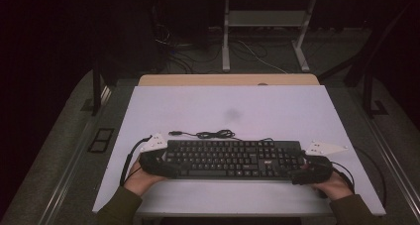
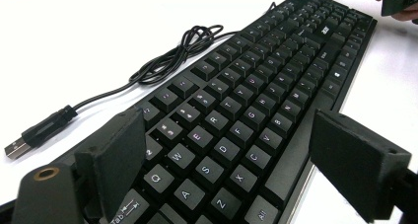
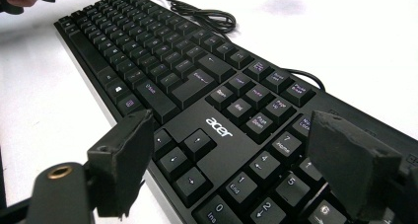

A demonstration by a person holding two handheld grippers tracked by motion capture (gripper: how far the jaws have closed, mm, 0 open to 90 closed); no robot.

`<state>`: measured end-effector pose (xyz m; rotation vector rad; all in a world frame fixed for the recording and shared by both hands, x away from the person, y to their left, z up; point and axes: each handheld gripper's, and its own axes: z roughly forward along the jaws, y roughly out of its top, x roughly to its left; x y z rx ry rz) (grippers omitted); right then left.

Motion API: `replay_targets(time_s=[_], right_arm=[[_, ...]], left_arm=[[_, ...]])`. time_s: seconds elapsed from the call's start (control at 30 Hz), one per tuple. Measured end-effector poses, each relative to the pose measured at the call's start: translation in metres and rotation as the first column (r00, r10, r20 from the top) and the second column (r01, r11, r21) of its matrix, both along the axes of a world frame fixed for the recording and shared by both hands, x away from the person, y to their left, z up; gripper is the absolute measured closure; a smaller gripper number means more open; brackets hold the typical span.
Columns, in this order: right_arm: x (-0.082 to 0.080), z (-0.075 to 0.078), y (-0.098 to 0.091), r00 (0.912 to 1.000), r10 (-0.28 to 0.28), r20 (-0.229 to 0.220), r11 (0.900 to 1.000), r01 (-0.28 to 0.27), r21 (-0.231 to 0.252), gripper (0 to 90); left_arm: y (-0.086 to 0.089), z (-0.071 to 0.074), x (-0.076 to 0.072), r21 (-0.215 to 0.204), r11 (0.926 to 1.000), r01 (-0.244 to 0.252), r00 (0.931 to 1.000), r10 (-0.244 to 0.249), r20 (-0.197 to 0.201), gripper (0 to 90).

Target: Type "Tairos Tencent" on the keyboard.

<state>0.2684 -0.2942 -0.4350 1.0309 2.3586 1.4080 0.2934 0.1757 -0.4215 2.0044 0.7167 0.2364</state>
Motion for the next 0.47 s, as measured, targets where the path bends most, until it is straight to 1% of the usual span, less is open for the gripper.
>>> replay_targets(time_s=[0.47], right_arm=[[0.0000, 0.0007, -0.0001, 1.0000, 0.003, 0.006, 1.0000, -0.003, 0.000, 17.9]], left_arm=[[-0.0005, -0.0003, 0.0001, 0.004, 1.0000, 0.004, 1.0000, -0.004, -0.001, 13.6]])
